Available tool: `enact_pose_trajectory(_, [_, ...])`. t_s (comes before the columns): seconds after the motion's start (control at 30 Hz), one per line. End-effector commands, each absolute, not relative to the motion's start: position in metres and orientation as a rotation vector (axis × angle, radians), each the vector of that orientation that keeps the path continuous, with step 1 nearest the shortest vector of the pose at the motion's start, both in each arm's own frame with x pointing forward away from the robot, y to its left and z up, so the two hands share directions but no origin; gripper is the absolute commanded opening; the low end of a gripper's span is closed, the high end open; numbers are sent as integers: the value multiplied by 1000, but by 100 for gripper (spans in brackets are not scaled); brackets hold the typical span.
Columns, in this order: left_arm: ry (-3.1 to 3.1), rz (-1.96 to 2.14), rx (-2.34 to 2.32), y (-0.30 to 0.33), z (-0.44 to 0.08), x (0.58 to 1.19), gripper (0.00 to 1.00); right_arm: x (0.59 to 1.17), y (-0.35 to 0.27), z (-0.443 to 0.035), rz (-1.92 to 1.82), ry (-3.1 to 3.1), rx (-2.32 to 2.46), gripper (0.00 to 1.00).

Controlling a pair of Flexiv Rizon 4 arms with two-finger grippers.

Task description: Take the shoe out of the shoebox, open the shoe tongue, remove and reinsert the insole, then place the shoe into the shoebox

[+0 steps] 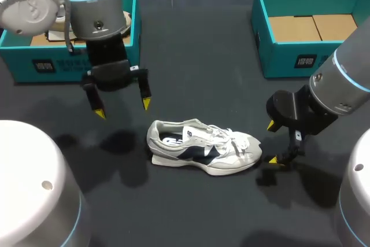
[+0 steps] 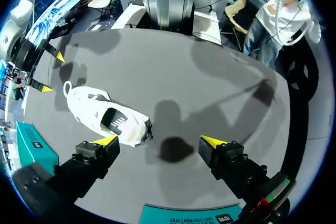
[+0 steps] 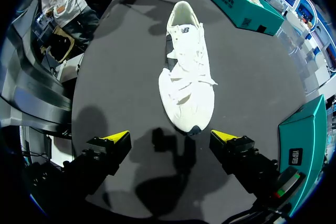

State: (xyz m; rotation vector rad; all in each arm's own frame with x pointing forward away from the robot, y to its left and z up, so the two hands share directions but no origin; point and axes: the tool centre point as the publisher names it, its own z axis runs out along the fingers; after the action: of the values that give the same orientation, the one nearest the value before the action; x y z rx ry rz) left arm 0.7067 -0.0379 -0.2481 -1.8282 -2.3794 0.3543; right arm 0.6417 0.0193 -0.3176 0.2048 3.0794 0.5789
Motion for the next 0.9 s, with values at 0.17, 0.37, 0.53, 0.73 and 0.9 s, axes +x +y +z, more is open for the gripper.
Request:
enact_pose_trajectory(0.17, [-2667,789,-1338,-4,-245,719,100,640,19,-318,576,3076,206,100])
enact_pose_trajectory(0.37, [-2657,997,-1028,15,-241,729,100,640,19,-318,576,3076,206,100])
enact_pose_trajectory(0.53, [-2657,997,-1028,15,-241,729,100,640,19,-318,576,3076,206,100])
enact_pose_trajectory(0.73, [-2676,1169,-908,21,-263,719,100,640,19,-318,576,3076,206,100])
enact_pose_trajectory(0.9, [-2636,1318,-790,29,-289,713,100,640,19,-318,576,3076,206,100])
